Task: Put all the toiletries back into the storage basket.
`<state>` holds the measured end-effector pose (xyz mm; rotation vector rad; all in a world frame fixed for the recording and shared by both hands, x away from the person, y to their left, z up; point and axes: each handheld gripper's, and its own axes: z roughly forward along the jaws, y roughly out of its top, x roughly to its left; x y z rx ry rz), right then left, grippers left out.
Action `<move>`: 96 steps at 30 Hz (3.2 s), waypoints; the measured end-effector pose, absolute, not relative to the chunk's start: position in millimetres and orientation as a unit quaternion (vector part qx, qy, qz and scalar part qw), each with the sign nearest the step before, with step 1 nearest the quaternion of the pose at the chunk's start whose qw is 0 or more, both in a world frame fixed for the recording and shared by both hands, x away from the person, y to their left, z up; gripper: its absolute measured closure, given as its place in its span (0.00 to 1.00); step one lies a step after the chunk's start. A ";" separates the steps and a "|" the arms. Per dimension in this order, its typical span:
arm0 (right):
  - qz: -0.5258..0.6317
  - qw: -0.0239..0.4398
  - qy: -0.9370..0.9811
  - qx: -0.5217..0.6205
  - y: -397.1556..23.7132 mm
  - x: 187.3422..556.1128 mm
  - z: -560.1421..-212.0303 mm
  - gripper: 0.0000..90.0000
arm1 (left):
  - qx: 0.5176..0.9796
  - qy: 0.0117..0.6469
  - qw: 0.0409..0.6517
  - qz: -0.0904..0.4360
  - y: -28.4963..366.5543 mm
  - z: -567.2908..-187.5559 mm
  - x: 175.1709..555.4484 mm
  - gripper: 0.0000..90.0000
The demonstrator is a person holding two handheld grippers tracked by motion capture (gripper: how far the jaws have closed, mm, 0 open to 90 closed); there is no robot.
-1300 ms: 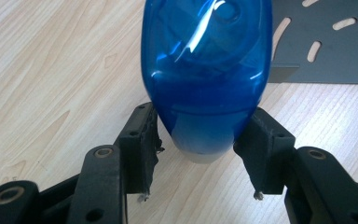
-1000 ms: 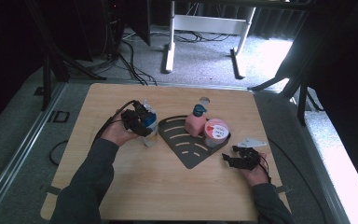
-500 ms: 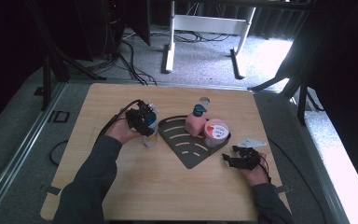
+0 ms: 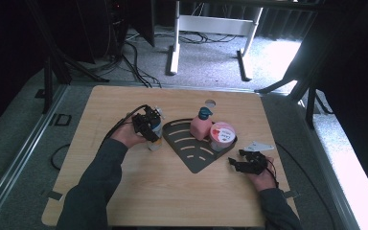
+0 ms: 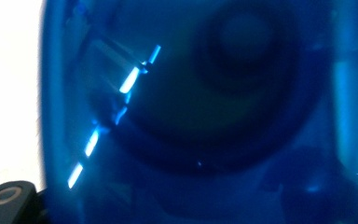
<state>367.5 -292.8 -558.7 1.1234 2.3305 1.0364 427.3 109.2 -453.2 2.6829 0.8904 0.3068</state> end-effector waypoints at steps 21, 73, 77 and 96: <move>0.366 0.176 0.823 0.397 -292.8 367.4 -558.7 0.40 | 0.937 0.306 0.142 0.097 108.8 -460.7 432.4 0.53; 0.366 0.176 0.823 0.397 -292.9 367.5 -558.7 0.40 | 0.940 0.305 0.130 0.081 100.9 -452.4 435.6 0.62; 0.366 0.176 0.823 0.397 -292.8 367.4 -558.7 0.40 | 0.940 0.306 0.130 0.081 102.2 -452.2 434.7 0.62; 0.366 0.176 0.823 0.397 -292.7 367.4 -558.7 0.40 | 0.937 0.307 0.139 0.092 104.7 -442.5 427.7 0.62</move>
